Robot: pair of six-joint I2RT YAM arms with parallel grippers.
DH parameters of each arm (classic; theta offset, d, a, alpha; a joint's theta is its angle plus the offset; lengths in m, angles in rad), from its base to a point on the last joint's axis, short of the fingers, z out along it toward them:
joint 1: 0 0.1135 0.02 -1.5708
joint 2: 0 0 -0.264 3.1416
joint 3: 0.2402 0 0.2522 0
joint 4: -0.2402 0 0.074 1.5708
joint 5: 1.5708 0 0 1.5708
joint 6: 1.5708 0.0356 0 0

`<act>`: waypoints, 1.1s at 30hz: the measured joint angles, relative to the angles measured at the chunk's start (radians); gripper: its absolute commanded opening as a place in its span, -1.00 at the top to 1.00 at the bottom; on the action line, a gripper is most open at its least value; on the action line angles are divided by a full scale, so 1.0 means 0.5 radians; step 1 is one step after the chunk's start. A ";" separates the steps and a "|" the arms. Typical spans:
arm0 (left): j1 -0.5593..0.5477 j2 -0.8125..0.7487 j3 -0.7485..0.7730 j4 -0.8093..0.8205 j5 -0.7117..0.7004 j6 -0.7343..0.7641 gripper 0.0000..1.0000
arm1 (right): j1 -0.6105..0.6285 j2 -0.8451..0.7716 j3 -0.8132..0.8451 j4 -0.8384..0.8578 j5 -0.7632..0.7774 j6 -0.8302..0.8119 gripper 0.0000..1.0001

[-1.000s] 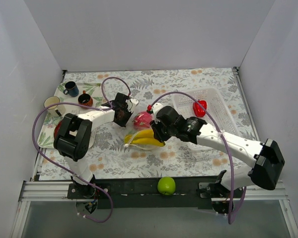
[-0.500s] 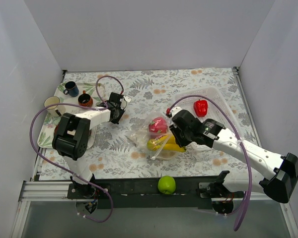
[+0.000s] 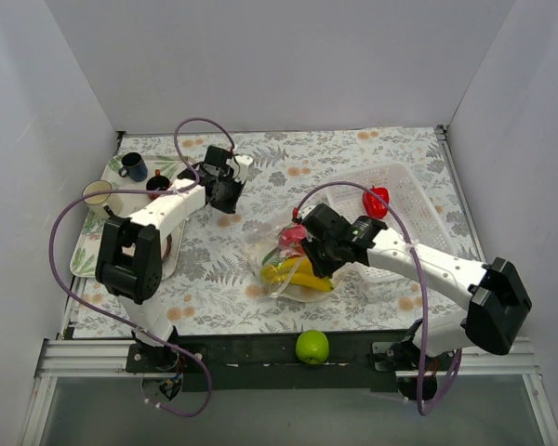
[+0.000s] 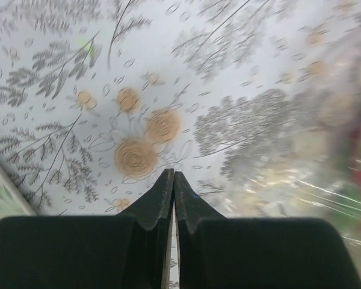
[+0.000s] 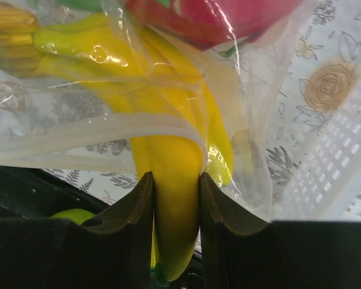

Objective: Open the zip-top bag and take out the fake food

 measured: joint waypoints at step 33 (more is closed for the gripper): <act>-0.314 0.405 0.063 0.264 0.012 -0.014 1.00 | 0.557 -0.516 -0.342 0.246 0.231 0.107 -0.50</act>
